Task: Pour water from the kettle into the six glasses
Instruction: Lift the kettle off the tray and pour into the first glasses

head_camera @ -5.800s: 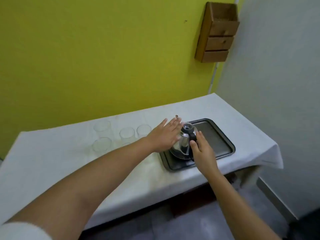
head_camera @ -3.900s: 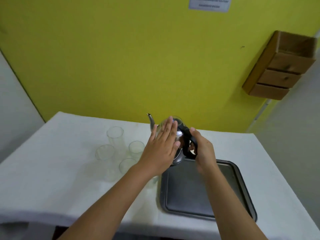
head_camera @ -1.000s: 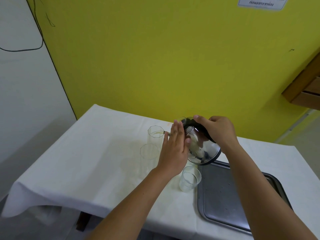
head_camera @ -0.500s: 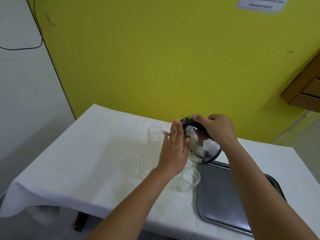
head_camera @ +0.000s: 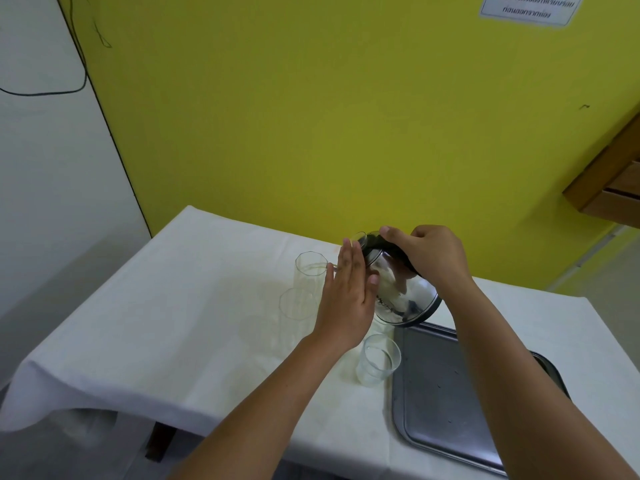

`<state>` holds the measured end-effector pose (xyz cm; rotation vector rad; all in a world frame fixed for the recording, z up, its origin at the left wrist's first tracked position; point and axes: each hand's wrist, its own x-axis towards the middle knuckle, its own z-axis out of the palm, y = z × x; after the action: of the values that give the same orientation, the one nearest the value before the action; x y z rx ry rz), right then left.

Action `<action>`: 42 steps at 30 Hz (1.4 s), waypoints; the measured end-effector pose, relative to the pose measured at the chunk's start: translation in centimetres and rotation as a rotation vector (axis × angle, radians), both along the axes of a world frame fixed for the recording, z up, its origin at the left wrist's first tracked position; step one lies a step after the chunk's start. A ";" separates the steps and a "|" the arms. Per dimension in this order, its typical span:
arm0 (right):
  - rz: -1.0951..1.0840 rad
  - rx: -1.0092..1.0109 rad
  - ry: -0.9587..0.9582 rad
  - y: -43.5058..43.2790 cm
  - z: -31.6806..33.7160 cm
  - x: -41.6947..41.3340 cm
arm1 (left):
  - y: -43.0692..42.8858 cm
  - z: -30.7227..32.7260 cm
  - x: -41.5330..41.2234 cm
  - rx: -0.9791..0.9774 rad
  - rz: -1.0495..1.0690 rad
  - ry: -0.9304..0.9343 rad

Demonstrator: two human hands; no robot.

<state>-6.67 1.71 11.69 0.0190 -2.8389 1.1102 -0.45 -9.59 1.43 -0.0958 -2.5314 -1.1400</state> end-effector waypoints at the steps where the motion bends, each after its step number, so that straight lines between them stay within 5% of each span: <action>1: 0.002 0.001 0.003 -0.1 0.0 0.0 | 0.0 0.0 0.0 0.000 0.001 -0.002; 35: -0.030 -0.037 0.008 0.8 -0.2 0.4 | 0.7 0.1 0.0 -0.026 -0.013 0.004; 42: -0.078 -0.259 -0.073 2.3 -1.3 0.7 | 1.0 0.5 -0.2 -0.095 -0.039 0.021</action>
<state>-5.98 3.97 10.41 -0.1520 -2.7056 1.4784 -0.69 -8.59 1.91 -0.1813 -2.5757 -1.0278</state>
